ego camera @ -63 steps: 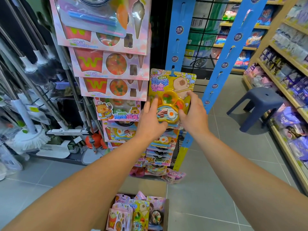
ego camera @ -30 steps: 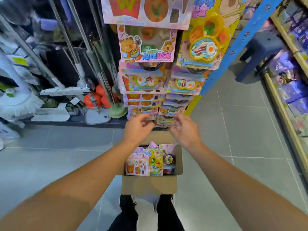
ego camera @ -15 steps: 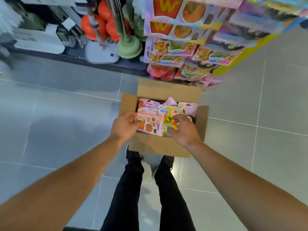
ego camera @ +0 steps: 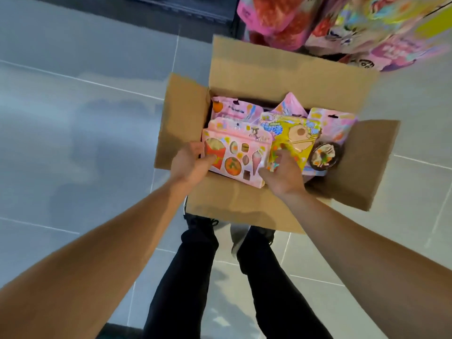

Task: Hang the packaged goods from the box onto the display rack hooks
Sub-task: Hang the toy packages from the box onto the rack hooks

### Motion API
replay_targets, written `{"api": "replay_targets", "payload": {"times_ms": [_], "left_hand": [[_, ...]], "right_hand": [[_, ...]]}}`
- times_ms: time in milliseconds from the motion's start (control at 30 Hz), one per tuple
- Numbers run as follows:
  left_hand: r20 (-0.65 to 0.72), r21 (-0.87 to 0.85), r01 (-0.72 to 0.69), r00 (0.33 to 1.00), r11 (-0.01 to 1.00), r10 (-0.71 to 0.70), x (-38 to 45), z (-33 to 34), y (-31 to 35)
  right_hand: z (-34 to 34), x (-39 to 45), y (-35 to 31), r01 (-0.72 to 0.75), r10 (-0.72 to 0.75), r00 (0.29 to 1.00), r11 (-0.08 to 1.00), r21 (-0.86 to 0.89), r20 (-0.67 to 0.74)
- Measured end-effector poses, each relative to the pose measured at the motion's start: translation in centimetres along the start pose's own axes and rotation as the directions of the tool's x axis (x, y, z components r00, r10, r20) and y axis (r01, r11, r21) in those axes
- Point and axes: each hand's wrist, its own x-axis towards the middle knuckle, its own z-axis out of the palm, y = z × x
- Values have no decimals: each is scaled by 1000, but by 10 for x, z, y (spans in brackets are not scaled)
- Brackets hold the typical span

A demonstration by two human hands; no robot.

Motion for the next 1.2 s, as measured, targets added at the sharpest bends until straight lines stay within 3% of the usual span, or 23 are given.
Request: {"api": "replay_targets", "payload": {"times_ms": [267, 367, 533, 633, 867, 1067, 1200], "left_hand": [[69, -125, 36, 997, 991, -27, 45, 23, -28], [24, -139, 47, 999, 989, -44, 43, 23, -25], [40, -118, 23, 999, 993, -19, 43, 24, -17], [101, -238, -1, 995, 971, 26, 31, 26, -10], [87, -315, 10, 996, 949, 18, -34, -2, 29], [129, -358, -99, 980, 929, 154, -132, -48, 94], [79, -368, -193, 968, 910, 237, -209, -70, 138]], "right_hand": [[47, 25, 10, -46, 60, 995, 983, 177, -79], [38, 22, 14, -78, 113, 989, 943, 323, -92], [11, 16, 37, -110, 119, 993, 879, 464, 10], [-2, 6, 45, -143, 128, 990, 834, 532, 66], [-54, -54, 22, -114, 143, 990, 807, 580, -3], [-133, -146, -20, 48, 93, 974, 806, 590, -206], [-189, -215, -42, 113, 77, 956, 791, 601, -282]]}}
